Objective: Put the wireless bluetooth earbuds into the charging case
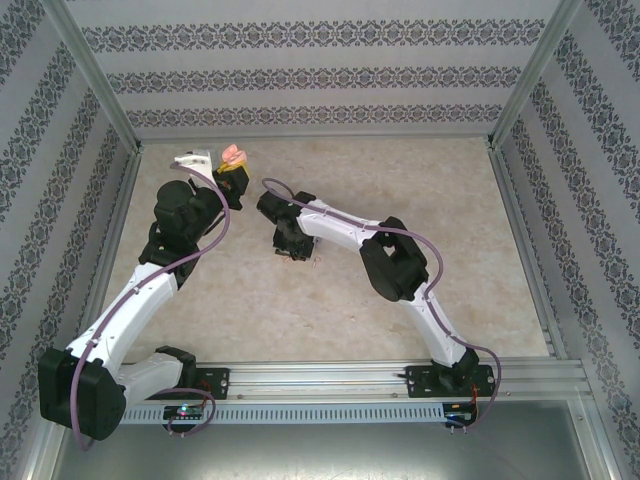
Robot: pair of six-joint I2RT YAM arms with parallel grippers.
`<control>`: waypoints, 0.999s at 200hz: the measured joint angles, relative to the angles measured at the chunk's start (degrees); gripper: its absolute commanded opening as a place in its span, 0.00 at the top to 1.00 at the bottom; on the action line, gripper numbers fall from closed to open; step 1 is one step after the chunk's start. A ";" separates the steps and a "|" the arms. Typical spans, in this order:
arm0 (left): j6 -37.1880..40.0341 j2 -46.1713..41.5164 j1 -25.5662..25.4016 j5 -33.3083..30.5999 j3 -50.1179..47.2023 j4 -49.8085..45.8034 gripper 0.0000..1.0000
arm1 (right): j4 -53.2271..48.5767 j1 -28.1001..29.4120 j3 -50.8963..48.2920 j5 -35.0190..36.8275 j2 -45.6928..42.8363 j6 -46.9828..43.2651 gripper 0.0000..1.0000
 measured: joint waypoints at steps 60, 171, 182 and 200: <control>0.00 -0.02 0.00 0.00 -0.52 0.35 1.00 | -1.18 0.76 0.81 0.39 0.72 -0.94 0.74; -0.17 -0.74 0.00 0.02 -0.55 0.39 1.00 | -2.38 0.83 0.92 2.19 0.76 -5.64 0.63; -0.17 -0.74 0.00 0.02 -0.55 0.39 1.00 | -2.36 0.81 0.92 2.29 0.76 -5.64 0.64; -0.20 -0.74 0.00 0.04 -0.55 0.39 1.00 | -2.45 0.72 1.03 2.34 0.76 -5.64 0.65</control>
